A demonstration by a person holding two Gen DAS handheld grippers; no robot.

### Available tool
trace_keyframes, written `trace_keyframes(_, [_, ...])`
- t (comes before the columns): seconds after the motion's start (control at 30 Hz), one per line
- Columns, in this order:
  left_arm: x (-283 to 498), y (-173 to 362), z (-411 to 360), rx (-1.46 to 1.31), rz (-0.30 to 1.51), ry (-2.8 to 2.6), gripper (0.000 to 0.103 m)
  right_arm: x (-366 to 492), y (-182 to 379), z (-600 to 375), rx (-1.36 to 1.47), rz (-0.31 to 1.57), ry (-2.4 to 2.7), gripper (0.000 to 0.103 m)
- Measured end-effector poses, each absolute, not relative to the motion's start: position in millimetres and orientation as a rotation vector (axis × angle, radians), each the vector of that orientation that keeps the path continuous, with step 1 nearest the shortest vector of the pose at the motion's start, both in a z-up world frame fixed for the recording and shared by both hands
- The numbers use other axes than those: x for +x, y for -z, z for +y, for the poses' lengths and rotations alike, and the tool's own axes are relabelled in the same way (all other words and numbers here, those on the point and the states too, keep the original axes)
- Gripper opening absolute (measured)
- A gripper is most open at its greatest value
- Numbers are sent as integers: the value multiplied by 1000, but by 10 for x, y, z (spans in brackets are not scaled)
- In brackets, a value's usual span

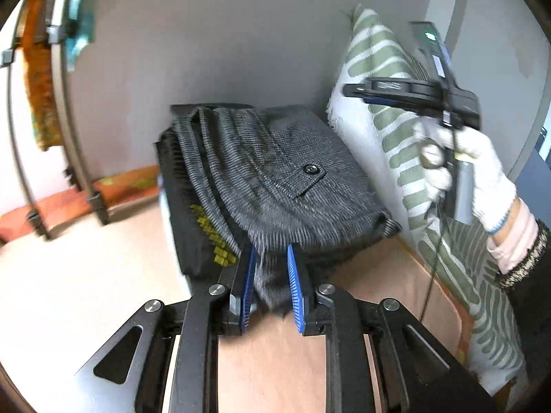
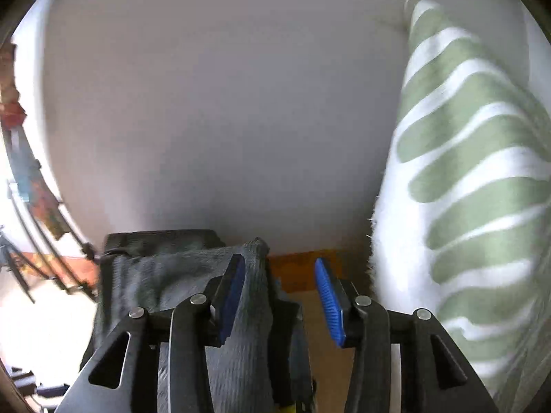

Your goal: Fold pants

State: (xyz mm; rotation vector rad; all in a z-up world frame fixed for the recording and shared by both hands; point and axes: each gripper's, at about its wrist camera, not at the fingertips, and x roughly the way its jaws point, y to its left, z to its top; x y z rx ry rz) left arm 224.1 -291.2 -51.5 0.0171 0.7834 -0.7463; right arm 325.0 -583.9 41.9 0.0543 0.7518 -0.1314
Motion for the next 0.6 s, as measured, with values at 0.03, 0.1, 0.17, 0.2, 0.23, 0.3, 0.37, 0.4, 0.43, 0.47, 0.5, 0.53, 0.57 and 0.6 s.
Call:
trace_keyframes(0.03, [2171, 478, -2859, 17, 782, 738, 18, 3177, -471, -5813, 54, 749, 125, 54])
trace_keyframes(0.1, [1994, 385, -2728, 15, 770, 721, 22, 2945, -598, -5754, 56, 730, 120, 58])
trace_keyframes(0.17, [1869, 324, -2634, 18, 757, 705, 27, 2719, -699, -5707, 82, 718, 104, 58])
trace_keyframes(0.2, [1844, 302, -2632, 16, 755, 698, 30, 2652, -714, -5622, 88, 713, 97, 58])
trace_keyframes(0.23, [1792, 266, -2576, 10, 753, 692, 31, 2518, -762, -5569, 89, 706, 96, 59])
trace_keyframes(0.3, [1648, 193, -2420, -1, 748, 683, 33, 2269, -828, -5461, 78, 686, 97, 62])
trace_keyframes(0.37, [1493, 118, -2273, -6, 736, 674, 46, 2041, -836, -5385, 85, 678, 87, 67])
trace_keyframes(0.4, [1408, 71, -2201, -5, 723, 668, 53, 1936, -851, -5323, 84, 678, 87, 67])
trace_keyframes(0.43, [1318, 26, -2131, 0, 706, 660, 53, 1808, -851, -5241, 73, 677, 88, 67])
trace_keyframes(0.47, [1251, -5, -2088, 7, 694, 653, 53, 1692, -841, -5167, 62, 675, 88, 67])
trace_keyframes(0.5, [1184, -35, -2041, 13, 683, 648, 54, 1587, -831, -5107, 55, 672, 90, 68])
trace_keyframes(0.53, [1100, -69, -1991, 15, 673, 645, 59, 1488, -841, -5045, 47, 672, 93, 68])
trace_keyframes(0.57, [1033, -89, -1955, 12, 667, 644, 62, 1384, -843, -4967, 37, 668, 95, 69])
trace_keyframes(0.6, [975, -112, -1922, 12, 661, 642, 67, 1273, -849, -4889, 36, 667, 95, 70])
